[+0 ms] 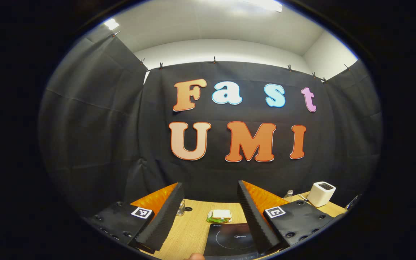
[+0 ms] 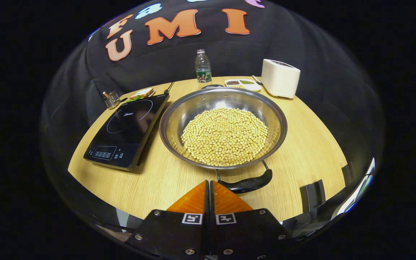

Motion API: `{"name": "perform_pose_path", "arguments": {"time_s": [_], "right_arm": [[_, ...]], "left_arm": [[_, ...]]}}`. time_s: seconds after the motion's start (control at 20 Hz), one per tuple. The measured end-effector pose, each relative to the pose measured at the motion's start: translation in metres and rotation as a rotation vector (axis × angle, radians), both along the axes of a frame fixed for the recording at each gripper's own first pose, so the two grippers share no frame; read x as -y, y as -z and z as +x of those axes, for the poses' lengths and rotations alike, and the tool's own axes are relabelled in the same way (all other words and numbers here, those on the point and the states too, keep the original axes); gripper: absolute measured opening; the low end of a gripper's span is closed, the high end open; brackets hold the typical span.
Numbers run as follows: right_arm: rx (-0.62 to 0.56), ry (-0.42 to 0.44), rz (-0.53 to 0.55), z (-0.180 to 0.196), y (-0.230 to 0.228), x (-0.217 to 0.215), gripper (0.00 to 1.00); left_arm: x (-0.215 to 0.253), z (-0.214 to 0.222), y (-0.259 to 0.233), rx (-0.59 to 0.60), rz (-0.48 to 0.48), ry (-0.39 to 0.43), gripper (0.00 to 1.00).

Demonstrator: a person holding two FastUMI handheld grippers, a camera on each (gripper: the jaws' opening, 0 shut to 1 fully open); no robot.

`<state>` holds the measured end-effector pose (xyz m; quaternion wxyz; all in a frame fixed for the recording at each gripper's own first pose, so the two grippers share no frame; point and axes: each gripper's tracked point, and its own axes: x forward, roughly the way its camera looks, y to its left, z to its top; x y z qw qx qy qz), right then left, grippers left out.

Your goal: First push the handle of the pot to place it horizontally, then grasp the pot with both hands and set it on the induction cooktop.

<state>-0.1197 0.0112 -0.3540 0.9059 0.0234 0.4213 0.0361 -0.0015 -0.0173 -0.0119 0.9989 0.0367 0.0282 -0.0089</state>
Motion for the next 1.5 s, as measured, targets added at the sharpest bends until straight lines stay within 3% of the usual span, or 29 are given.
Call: {"name": "perform_pose_path", "arguments": {"time_s": [1.2, 1.35, 1.5], "right_arm": [[-0.038, 0.210, -0.048, 0.050, 0.018, 0.094, 0.00], [-0.056, 0.252, -0.094, 0.055, 0.026, 0.119, 0.00], [-0.063, 0.286, -0.043, 0.058, 0.030, 0.121, 0.00]], "left_arm": [[0.003, 0.011, 0.002, -0.005, 0.020, -0.019, 0.99], [0.005, 0.013, 0.004, -0.008, 0.024, -0.018, 0.98], [0.006, 0.016, 0.002, -0.002, 0.029, -0.020, 0.98]]}}
